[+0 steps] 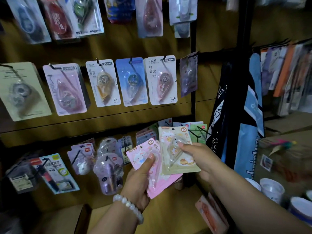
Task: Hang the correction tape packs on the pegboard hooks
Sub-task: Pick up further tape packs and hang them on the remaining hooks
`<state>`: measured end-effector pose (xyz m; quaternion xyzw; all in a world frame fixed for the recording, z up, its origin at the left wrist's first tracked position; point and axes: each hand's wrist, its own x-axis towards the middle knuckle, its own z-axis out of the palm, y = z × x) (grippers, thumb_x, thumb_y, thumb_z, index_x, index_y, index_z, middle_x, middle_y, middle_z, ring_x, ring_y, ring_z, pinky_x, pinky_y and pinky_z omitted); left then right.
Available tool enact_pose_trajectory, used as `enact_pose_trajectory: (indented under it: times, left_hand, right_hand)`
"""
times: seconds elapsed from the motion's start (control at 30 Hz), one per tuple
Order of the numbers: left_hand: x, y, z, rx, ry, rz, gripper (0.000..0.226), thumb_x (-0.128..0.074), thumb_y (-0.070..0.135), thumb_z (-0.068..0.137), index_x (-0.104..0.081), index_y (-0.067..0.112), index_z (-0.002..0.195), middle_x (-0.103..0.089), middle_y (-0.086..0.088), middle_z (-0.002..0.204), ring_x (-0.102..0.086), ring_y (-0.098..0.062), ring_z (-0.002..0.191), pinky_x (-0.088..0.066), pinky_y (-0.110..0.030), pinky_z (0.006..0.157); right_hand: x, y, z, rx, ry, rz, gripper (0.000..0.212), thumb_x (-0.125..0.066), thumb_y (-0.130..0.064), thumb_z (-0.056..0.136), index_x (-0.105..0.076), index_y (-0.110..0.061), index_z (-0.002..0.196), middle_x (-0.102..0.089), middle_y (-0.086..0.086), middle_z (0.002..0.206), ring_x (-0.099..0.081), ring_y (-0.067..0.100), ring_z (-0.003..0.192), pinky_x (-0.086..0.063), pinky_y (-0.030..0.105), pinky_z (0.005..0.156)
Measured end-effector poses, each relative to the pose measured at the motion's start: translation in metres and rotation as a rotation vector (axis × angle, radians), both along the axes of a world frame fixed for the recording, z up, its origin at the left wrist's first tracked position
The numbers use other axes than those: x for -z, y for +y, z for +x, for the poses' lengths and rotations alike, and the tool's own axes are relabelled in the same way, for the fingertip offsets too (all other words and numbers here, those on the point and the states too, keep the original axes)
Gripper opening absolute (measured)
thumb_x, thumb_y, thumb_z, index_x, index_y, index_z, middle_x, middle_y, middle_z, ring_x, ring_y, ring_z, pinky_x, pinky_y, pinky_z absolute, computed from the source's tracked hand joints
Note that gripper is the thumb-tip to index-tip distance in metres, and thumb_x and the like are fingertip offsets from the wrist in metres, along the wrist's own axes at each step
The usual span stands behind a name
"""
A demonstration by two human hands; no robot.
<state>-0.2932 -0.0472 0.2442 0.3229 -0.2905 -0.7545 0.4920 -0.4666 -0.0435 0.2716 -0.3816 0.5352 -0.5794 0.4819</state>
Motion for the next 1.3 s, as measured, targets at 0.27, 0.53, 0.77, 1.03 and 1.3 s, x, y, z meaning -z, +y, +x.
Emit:
enact_pose_trajectory:
  times: [0.27,0.53,0.77,1.03,1.3]
  left_hand:
    - [-0.008,-0.001,-0.003,0.037,-0.038,0.033,0.035,-0.068,0.021,0.086,-0.066,0.004,0.116,-0.074,-0.024,0.102,-0.073,-0.039,0.078,-0.06,-0.052,0.071]
    - [-0.016,0.0,-0.008,0.047,-0.11,0.045,0.035,-0.07,0.025,0.084,-0.068,0.008,0.115,-0.075,-0.021,0.1,-0.074,-0.041,0.081,-0.059,-0.051,0.077]
    - [-0.018,0.001,-0.005,0.051,-0.12,0.058,0.036,-0.071,0.026,0.083,-0.069,0.008,0.113,-0.075,-0.022,0.1,-0.073,-0.042,0.083,-0.058,-0.051,0.077]
    - [-0.016,0.003,-0.002,0.063,-0.133,0.094,0.04,-0.074,0.025,0.078,-0.069,0.006,0.113,-0.075,-0.023,0.098,-0.073,-0.043,0.081,-0.058,-0.052,0.075]
    - [-0.012,0.005,-0.003,0.084,-0.135,0.085,0.037,-0.071,0.022,0.082,-0.068,0.005,0.114,-0.075,-0.023,0.096,-0.074,-0.04,0.072,-0.059,-0.041,0.052]
  right_hand:
    - [-0.061,-0.015,-0.044,0.214,-0.057,-0.297,0.019,-0.059,-0.009,0.091,-0.064,-0.004,0.109,-0.071,0.009,0.09,-0.067,0.022,0.075,-0.054,0.03,0.066]
    - [-0.13,-0.041,-0.072,0.289,0.083,-0.542,0.011,-0.062,-0.018,0.091,-0.068,-0.017,0.1,-0.072,0.008,0.105,-0.067,0.029,0.102,-0.052,0.045,0.095]
    - [-0.146,-0.058,-0.072,0.311,0.075,-0.522,0.02,-0.061,-0.017,0.093,-0.066,-0.011,0.111,-0.072,0.005,0.1,-0.069,0.023,0.093,-0.056,0.036,0.083]
    - [-0.147,-0.077,-0.068,0.37,0.027,-0.47,0.008,-0.064,-0.022,0.091,-0.064,-0.014,0.093,-0.071,0.006,0.096,-0.069,0.021,0.08,-0.057,0.03,0.063]
    - [-0.139,-0.099,-0.06,0.376,0.273,-0.169,0.05,-0.058,-0.049,0.09,-0.06,-0.004,0.113,-0.062,0.0,0.086,-0.058,0.019,0.07,-0.046,0.023,0.04]
